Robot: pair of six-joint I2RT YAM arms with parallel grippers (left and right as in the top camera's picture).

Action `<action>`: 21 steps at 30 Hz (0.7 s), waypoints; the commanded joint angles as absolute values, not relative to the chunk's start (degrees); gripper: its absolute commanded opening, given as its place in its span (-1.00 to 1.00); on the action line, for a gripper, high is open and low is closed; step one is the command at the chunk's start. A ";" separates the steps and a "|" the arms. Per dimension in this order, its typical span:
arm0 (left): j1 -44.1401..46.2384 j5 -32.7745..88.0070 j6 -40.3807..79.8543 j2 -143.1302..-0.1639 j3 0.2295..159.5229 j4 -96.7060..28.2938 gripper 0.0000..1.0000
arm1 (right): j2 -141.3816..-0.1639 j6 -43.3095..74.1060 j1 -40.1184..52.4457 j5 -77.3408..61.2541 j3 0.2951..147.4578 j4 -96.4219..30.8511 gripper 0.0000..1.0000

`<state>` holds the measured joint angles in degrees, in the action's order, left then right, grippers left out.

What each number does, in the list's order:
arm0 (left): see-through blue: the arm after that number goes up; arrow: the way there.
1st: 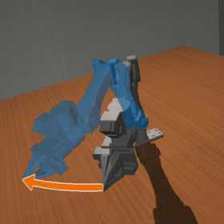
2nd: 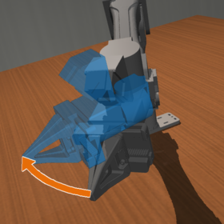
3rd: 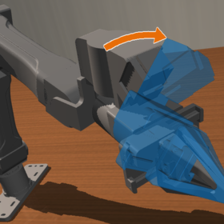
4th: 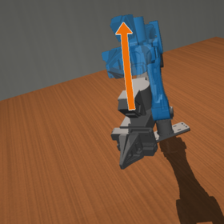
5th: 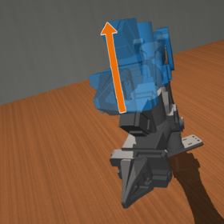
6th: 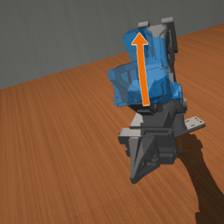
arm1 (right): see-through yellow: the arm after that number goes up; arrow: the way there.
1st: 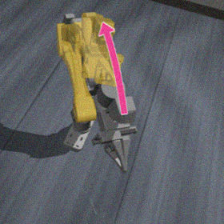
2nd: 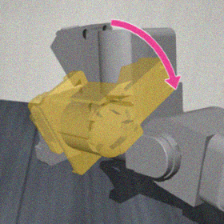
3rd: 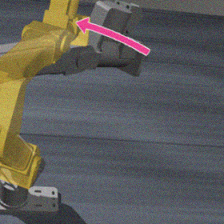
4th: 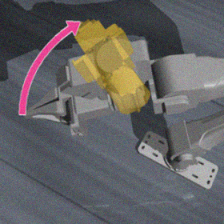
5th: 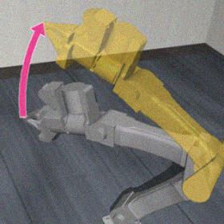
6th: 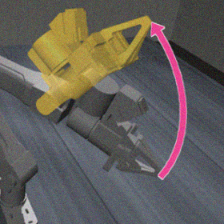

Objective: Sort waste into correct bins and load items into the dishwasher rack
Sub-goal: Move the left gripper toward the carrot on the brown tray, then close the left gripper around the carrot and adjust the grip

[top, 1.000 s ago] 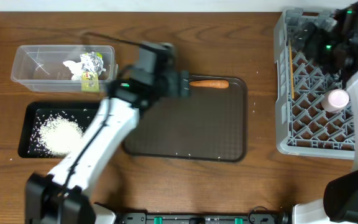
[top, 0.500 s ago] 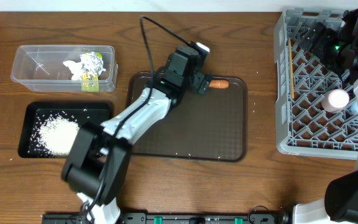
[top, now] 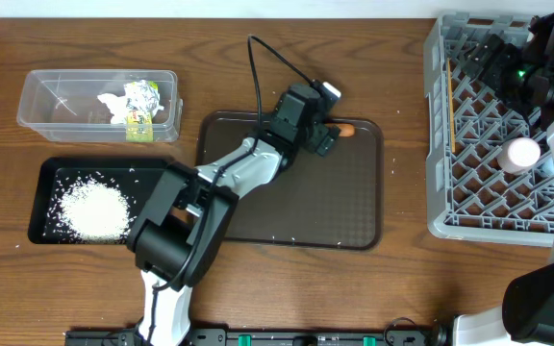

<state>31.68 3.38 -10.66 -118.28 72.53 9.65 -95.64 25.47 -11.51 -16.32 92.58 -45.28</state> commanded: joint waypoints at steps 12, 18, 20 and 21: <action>31.81 3.88 -2.22 -120.77 72.60 4.62 0.79 | -96.01 26.11 -11.88 -16.71 92.88 -45.28 0.99; 31.86 3.90 -2.22 -119.39 72.60 -4.34 0.66 | -96.01 26.11 -11.88 -16.71 92.88 -45.30 0.98; 31.86 4.45 -2.22 -117.45 72.60 -7.33 0.63 | -96.01 26.11 -11.88 -16.71 92.88 -45.30 0.99; 31.86 5.50 -2.22 -116.31 72.60 -8.21 0.62 | -96.01 26.11 -11.88 -16.71 92.88 -45.28 0.98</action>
